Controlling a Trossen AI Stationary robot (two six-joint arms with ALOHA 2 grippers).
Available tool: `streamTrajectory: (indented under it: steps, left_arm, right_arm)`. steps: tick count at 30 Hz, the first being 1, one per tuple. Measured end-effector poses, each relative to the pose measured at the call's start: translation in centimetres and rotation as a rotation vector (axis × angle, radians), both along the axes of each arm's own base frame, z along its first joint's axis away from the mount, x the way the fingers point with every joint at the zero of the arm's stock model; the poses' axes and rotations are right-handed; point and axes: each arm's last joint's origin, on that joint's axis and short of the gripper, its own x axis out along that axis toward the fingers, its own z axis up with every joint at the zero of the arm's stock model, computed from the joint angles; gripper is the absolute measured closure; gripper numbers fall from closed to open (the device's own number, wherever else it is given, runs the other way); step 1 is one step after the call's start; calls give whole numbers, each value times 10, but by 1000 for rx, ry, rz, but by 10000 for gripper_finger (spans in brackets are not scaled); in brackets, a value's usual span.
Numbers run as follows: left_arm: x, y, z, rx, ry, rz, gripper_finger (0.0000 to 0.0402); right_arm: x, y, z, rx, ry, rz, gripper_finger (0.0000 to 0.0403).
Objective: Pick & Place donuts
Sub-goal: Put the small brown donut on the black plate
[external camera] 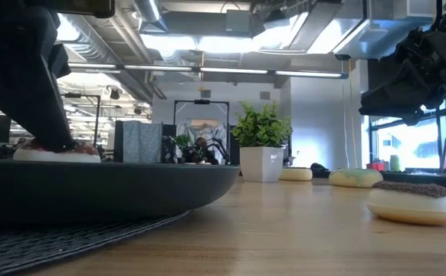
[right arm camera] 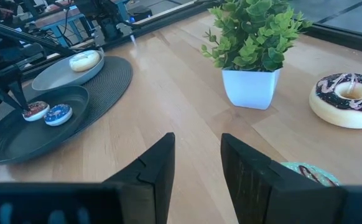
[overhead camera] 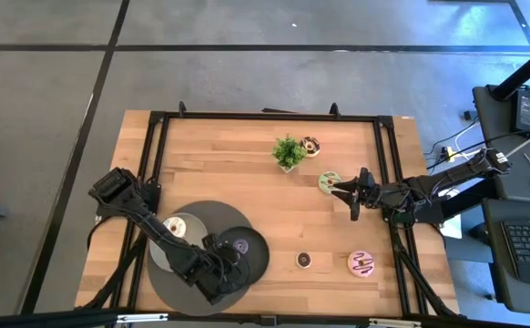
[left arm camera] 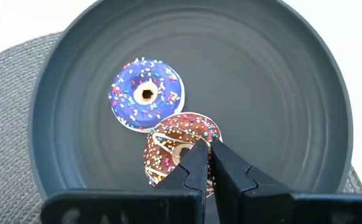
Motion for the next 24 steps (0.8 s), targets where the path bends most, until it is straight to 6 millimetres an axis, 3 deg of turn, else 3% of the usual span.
streamTrajectory:
  steps: [24]
  left_arm:
    - [2, 2, 0, -9, -3, 10, 385]
  right_arm:
    - [0, 0, -1, -2, 6, 0, 271]
